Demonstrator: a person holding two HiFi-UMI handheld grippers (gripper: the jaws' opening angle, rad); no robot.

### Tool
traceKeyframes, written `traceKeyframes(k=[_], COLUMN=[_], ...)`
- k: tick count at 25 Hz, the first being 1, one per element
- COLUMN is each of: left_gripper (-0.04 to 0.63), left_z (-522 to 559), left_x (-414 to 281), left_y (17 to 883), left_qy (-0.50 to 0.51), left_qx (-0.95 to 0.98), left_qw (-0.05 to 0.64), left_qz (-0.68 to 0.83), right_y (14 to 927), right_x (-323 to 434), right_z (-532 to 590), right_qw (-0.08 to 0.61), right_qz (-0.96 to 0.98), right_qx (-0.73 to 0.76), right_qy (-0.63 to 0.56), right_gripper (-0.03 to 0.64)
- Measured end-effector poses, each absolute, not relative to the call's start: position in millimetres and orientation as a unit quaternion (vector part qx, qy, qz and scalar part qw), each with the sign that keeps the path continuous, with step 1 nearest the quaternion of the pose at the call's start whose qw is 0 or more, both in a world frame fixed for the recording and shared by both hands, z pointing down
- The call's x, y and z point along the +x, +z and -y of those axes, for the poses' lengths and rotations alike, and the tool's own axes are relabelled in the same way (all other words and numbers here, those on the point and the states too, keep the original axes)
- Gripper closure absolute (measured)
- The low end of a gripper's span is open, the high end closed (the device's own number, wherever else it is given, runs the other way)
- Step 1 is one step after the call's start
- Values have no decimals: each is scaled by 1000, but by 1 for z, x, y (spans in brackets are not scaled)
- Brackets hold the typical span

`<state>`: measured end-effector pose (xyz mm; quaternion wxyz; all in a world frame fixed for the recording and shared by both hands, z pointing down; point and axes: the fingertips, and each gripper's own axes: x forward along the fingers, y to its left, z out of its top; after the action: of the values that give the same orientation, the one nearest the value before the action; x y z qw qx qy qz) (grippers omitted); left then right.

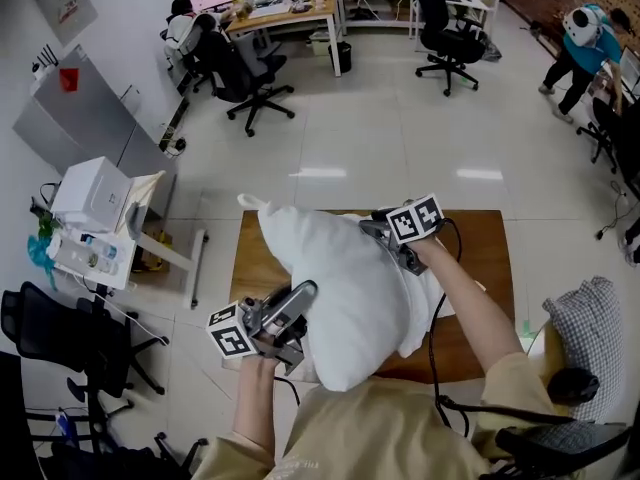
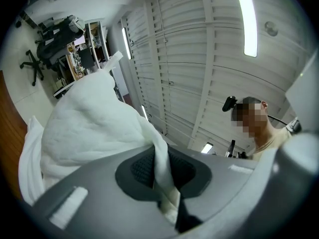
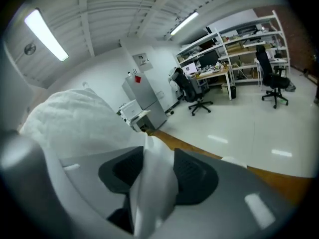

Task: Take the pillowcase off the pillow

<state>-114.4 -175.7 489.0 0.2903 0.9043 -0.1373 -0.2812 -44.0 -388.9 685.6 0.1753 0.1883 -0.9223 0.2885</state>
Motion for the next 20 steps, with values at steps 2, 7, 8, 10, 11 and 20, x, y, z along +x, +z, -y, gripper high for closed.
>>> traceKeyframes(k=[2,7,8,10,11,20], left_gripper=[566,566,566,567,568,568], left_z=[176,185,186,188,190,197], left_x=[-105,-106,-109,-116,-122,-126], left_y=[495,497,495,488,483,515], left_qy=[-274,-267,-268,-273,-274,-216], left_qx=[907,909,909,910,909,905], left_qw=[288,282,280,274,270,280], left_qz=[143,151,151,153,158,235], right_y=[709,726,730,749,764,873], right_x=[-42,-41,-39,-25,-12,91], right_z=[393,406,412,429,441,475], right_qw=[191,203,213,251,274,275], right_qz=[913,914,913,903,894,828], right_qx=[192,197,208,246,269,370], right_qy=[305,292,280,248,233,320], right_gripper=[493,608,611,612,612,611])
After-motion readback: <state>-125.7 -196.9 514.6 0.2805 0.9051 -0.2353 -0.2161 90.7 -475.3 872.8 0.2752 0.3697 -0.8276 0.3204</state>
